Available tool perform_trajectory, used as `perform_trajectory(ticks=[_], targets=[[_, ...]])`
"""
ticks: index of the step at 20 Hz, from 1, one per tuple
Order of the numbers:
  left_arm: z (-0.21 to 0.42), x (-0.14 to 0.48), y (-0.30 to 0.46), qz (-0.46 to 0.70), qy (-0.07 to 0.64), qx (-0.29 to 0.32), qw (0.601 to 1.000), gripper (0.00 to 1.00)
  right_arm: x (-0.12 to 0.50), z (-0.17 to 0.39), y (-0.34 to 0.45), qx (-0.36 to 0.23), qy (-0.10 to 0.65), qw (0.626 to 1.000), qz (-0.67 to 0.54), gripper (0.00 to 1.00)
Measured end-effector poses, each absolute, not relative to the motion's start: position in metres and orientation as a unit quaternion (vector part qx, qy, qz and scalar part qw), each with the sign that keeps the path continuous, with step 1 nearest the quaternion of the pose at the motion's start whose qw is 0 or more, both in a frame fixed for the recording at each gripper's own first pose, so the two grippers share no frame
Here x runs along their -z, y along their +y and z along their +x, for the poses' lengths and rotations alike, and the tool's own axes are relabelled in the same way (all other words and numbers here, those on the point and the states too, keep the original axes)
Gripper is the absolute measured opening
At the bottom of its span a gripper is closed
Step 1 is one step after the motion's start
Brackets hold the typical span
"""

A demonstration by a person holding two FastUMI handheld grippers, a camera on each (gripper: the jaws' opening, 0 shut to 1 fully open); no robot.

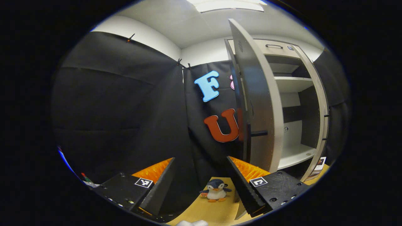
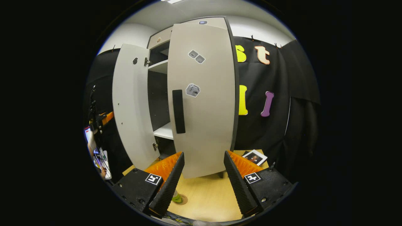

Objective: Grasp the bottle in the cabinet with the left hand and place it on the coaster, then close the right door with the right hand and the left door with the left hand.

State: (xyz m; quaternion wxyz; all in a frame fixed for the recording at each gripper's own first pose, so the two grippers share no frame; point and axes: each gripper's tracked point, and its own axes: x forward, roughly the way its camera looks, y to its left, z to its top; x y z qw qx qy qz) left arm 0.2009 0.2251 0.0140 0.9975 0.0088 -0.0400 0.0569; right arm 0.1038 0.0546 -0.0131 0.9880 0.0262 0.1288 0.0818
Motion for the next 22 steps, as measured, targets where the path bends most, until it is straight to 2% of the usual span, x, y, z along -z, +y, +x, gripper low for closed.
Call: perform_trajectory(ticks=[6,7,8,11,12,16,17,18,21,22], targets=[[0.224,-0.017,0.205,0.015,-0.051,-0.016,0.998,0.96,0.011,0.094,0.053,-0.061,0.13,0.99,0.017,0.79],[0.224,-0.02,0.204,0.02,-0.058,-0.017,0.998,0.89,0.01,0.093,0.055,-0.062,0.129,0.99,0.018,0.79],[0.226,-0.021,0.205,0.023,-0.06,-0.02,0.998,0.89,0.011,0.093,0.055,-0.063,0.129,0.99,0.016,0.79],[0.225,-0.019,0.203,0.013,-0.059,-0.025,0.998,0.82,0.014,0.092,0.053,-0.066,0.132,0.989,0.01,0.79],[0.224,-0.019,0.202,0.017,-0.059,-0.027,0.998,0.85,0.016,0.092,0.051,-0.066,0.133,0.989,0.009,0.79],[0.221,-0.02,0.192,0.023,-0.055,-0.031,0.998,0.85,0.021,0.094,0.042,-0.066,0.137,0.988,0.015,0.79],[0.22,-0.02,0.189,0.023,-0.056,-0.028,0.998,0.89,0.021,0.094,0.039,-0.066,0.138,0.988,0.016,0.79],[0.218,-0.02,0.185,0.023,-0.056,-0.026,0.998,0.85,0.021,0.094,0.037,-0.066,0.138,0.988,0.017,0.79],[0.217,-0.022,0.172,0.024,-0.056,-0.019,0.998,0.89,0.018,0.094,0.026,-0.059,0.134,0.989,0.013,0.79],[0.217,-0.022,0.168,0.024,-0.056,-0.016,0.998,0.81,0.018,0.094,0.022,-0.056,0.133,0.989,0.012,0.79]])
